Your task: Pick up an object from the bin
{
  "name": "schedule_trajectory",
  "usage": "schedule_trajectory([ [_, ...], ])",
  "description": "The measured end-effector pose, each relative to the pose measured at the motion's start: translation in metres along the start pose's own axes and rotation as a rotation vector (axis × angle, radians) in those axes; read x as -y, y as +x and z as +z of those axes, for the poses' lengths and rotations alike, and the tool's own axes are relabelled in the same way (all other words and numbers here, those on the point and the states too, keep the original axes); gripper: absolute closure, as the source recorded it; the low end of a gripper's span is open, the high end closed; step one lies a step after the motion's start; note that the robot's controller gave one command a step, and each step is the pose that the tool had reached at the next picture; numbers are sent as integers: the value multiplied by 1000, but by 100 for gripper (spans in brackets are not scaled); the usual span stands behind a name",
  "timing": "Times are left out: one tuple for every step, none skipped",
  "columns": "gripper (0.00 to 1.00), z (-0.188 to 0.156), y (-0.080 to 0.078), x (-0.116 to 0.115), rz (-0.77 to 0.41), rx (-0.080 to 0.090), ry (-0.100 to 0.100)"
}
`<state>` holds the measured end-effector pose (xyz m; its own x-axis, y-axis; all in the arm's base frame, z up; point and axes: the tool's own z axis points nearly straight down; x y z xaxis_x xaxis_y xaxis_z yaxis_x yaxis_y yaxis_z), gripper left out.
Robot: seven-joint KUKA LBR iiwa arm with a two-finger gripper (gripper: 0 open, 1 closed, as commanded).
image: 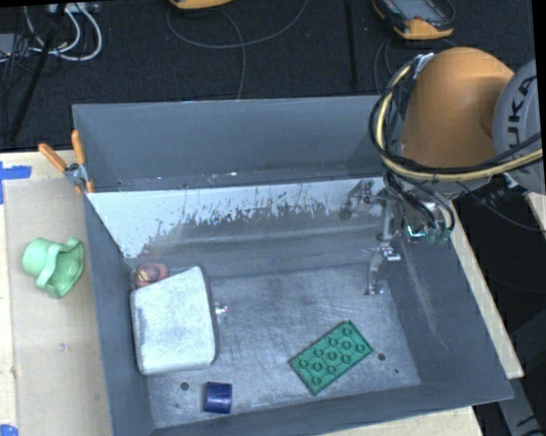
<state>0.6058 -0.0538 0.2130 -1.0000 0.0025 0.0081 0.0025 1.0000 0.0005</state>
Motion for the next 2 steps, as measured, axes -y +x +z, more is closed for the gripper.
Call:
schedule_trajectory([
  [0,100,99,-5,-79,-7,-2],
  [0,143,86,-27,-242,12,3],
])
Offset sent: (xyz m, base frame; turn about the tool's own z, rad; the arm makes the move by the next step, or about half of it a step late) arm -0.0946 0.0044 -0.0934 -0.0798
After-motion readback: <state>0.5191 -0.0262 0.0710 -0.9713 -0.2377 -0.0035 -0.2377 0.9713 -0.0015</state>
